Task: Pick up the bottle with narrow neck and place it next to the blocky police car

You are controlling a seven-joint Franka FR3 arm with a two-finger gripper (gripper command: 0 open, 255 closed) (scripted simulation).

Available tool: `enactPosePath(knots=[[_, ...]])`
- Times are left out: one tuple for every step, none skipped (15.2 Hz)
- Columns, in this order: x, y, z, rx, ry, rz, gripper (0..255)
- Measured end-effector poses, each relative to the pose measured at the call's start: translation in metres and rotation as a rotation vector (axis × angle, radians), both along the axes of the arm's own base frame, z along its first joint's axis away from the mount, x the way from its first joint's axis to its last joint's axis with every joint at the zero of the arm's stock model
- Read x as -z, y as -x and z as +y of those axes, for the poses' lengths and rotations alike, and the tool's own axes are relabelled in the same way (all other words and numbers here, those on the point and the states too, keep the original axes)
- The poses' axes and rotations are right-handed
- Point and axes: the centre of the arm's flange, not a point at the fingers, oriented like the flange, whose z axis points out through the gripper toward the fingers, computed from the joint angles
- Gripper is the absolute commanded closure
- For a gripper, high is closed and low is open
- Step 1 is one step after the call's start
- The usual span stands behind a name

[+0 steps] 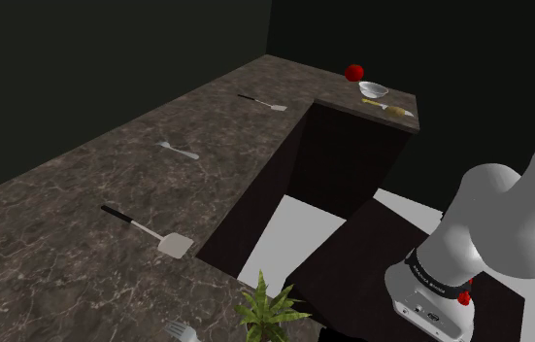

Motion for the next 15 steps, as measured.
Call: enactPosePath(knots=[[0.006, 0.001, 0.0, 0.001, 0.0, 0.0, 255], [0.011, 0.001, 0.001, 0.0, 0.0, 0.0, 255], [0.017, 0.001, 0.0, 0.001, 0.0, 0.0, 255], [0.022, 0.001, 0.001, 0.0, 0.0, 0.0, 255], [0.027, 0.001, 0.0, 0.0, 0.0, 0.0, 255], [0.033, 0.001, 0.0, 0.0, 0.0, 0.0, 255], [0.038, 0.001, 0.0, 0.0, 0.0, 0.0, 255], [0.042, 0.0, 0.0, 0.0, 0.0, 0.0, 255], [0.048, -0.001, 0.002, 0.0, 0.0, 0.0, 255], [0.054, 0.0, 0.001, 0.001, 0.0, 0.0, 255], [0.059, 0.0, 0.001, 0.0, 0.0, 0.0, 255], [0.064, 0.0, 0.0, 0.0, 0.0, 0.0, 255], [0.069, 0.001, 0.0, 0.0, 0.0, 0.0, 255], [0.074, 0.0, 0.0, 0.0, 0.0, 0.0, 255], [0.08, 0.0, 0.001, 0.0, 0.0, 0.0, 255]])
